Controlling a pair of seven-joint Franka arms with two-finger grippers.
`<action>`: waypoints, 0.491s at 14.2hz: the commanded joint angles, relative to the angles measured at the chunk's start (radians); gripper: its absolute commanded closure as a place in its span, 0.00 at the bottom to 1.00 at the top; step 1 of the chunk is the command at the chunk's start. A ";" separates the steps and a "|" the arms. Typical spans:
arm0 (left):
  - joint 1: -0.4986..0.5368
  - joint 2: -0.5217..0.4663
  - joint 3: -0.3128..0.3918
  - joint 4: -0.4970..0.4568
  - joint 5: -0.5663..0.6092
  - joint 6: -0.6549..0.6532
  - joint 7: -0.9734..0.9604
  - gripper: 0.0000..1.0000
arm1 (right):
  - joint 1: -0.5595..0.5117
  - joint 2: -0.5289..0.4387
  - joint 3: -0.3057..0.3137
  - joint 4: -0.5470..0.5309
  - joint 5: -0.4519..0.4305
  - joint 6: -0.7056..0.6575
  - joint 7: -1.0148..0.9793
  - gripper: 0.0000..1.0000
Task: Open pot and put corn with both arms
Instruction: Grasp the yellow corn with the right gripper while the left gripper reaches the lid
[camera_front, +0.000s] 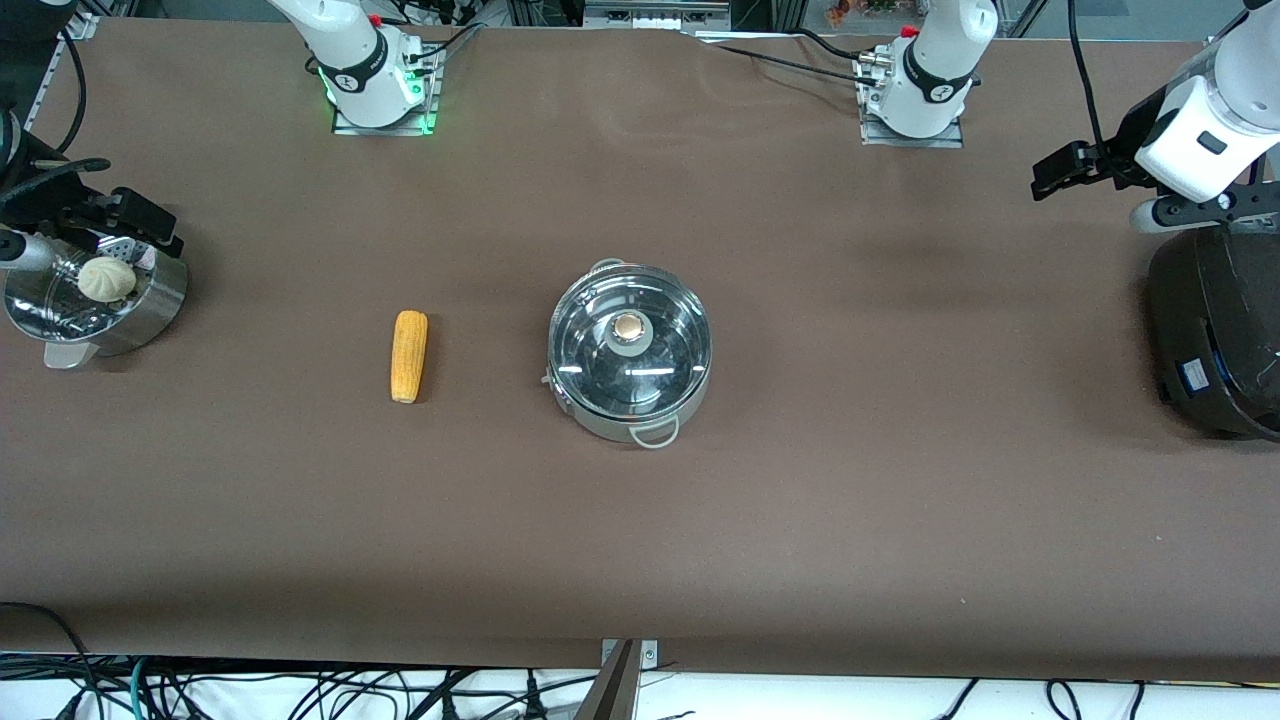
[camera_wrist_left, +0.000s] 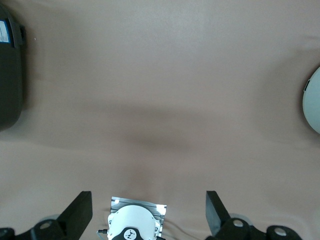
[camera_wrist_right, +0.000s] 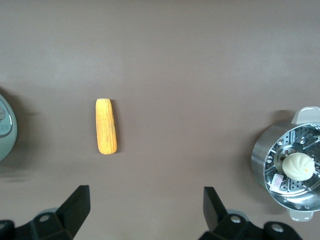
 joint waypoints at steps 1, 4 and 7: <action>0.029 -0.007 -0.012 0.008 -0.024 0.008 0.028 0.00 | 0.007 0.025 0.012 0.017 0.017 -0.054 0.001 0.00; 0.046 0.032 -0.015 0.045 -0.026 0.005 0.027 0.00 | 0.078 0.086 0.010 0.016 0.017 -0.113 0.003 0.00; 0.060 0.065 -0.017 0.077 -0.026 0.005 0.027 0.00 | 0.132 0.153 0.012 0.013 0.038 -0.106 0.033 0.00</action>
